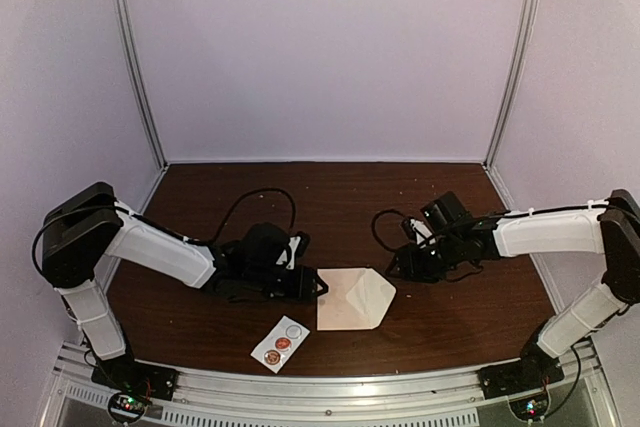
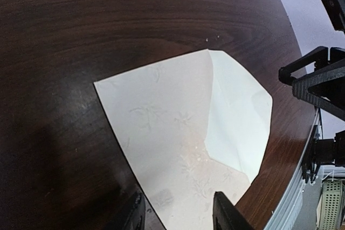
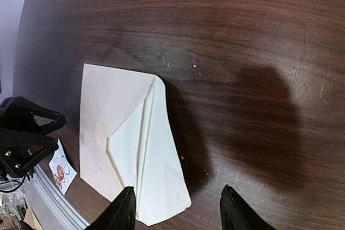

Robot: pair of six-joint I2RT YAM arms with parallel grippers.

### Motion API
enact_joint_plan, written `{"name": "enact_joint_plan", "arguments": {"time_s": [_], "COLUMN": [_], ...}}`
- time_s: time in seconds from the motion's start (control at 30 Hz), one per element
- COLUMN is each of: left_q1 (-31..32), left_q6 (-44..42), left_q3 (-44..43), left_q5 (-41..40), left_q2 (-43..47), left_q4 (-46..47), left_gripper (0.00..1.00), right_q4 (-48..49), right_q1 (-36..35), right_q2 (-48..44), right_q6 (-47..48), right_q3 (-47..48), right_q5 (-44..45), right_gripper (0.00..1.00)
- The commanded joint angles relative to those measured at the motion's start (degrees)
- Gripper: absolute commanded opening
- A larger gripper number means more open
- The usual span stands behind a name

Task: Place the letter into the envelope and seal it

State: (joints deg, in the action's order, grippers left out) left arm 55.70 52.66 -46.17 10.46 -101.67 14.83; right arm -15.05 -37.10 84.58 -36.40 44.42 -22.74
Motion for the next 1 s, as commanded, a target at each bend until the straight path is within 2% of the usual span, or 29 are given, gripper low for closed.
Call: {"name": "enact_joint_plan", "arguments": {"time_s": [0.0,0.2,0.47,0.63,0.97], "left_q1": [-0.4,-0.4,-0.3,-0.3,-0.4], "left_q6": [-0.2,-0.1,0.0,-0.1,0.0], "left_q3": [0.8,1.2,1.4,1.1,0.3], "left_q5": [0.3,0.8,1.4,1.6,2.7], "left_q2": [0.0,-1.1,-2.3,-2.9,-4.7], "left_q4": [1.5,2.2,3.0,2.9,3.5], "left_gripper": [0.44,0.43,0.42,0.4,0.4], "right_q4": [3.5,3.3,5.2,5.3,11.0], "right_q1": [1.3,3.2,3.4,3.3,0.7], "right_q2": [0.3,1.3,3.4,5.6,7.3], "right_q6": [-1.0,-0.8,-1.3,-0.3,-0.7], "right_q3": [-2.4,-4.1,-5.3,-4.8,-3.2], "right_q5": [-1.0,0.4,-1.0,-3.1,-12.0], "right_gripper": [0.53,0.47,0.26,0.19,0.17]}}
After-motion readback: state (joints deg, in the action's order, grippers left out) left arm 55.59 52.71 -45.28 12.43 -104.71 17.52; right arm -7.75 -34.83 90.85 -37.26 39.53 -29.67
